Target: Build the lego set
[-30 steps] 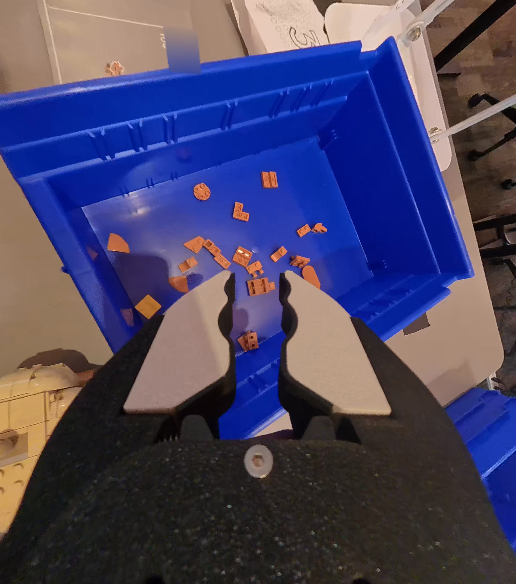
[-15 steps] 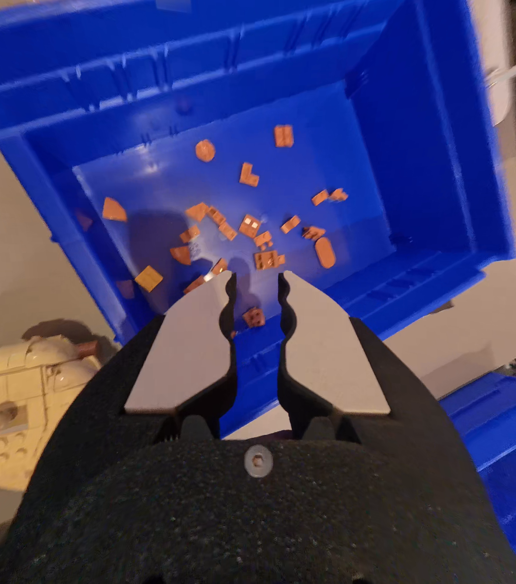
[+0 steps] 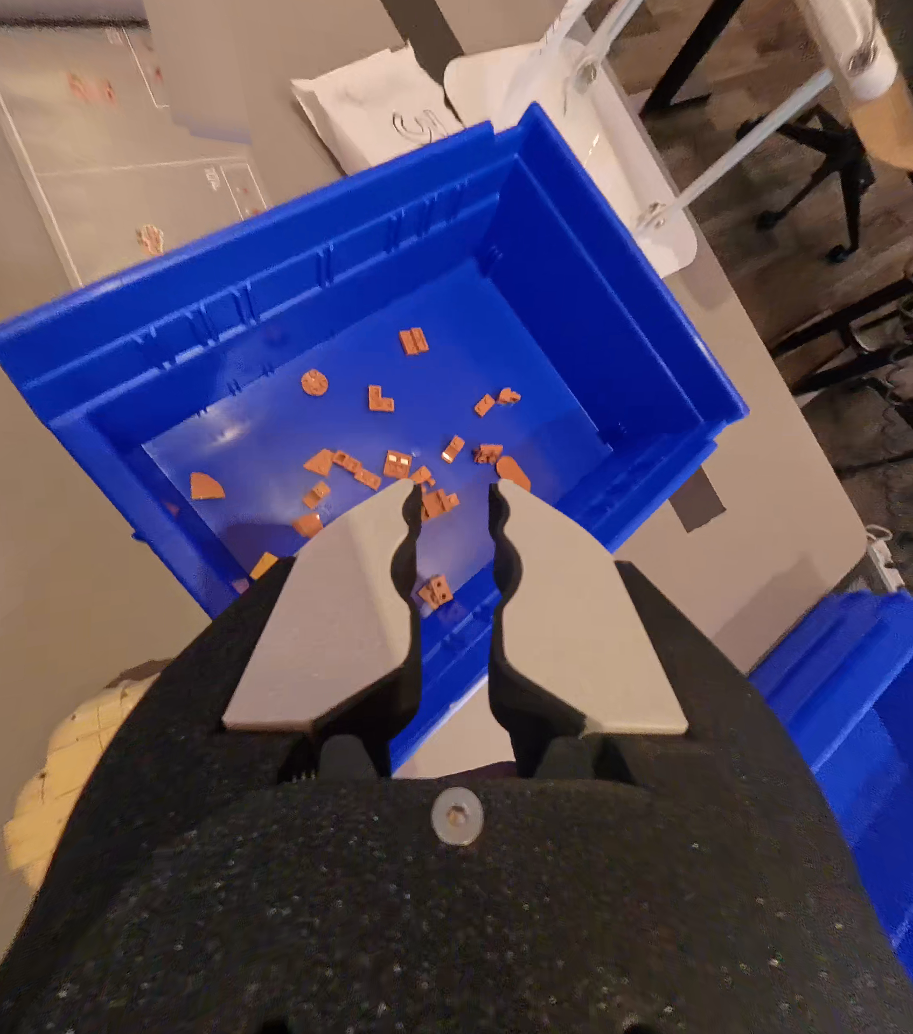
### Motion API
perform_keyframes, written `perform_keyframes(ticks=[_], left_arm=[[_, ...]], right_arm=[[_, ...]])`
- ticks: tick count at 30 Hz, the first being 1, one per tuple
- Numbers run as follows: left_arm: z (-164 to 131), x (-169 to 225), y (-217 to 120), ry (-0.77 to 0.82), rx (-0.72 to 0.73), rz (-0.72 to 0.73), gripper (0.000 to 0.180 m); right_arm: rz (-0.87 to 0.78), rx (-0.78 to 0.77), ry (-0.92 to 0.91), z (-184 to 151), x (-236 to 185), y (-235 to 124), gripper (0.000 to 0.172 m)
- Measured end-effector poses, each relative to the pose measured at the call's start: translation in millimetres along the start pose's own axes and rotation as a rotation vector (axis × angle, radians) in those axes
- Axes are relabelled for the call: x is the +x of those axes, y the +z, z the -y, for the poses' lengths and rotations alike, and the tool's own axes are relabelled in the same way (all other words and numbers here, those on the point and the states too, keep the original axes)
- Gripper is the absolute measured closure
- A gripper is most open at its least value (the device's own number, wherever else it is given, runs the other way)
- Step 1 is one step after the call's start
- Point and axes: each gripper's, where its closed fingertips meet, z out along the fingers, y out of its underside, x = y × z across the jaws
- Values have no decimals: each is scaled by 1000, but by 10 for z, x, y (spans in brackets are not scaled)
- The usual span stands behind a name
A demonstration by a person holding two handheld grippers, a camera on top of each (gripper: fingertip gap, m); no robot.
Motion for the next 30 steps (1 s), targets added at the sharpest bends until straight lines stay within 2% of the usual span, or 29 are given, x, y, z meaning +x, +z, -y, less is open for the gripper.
perform_keyframes(ticks=[8,30], left_arm=[[70,47,-2,-44,42,-35,176],[63,-35,17,-74,44,2,177]], right_arm=[[8,-81,1,-316,-102,6,149],[24,-54,-11,-419,-137,136,149]])
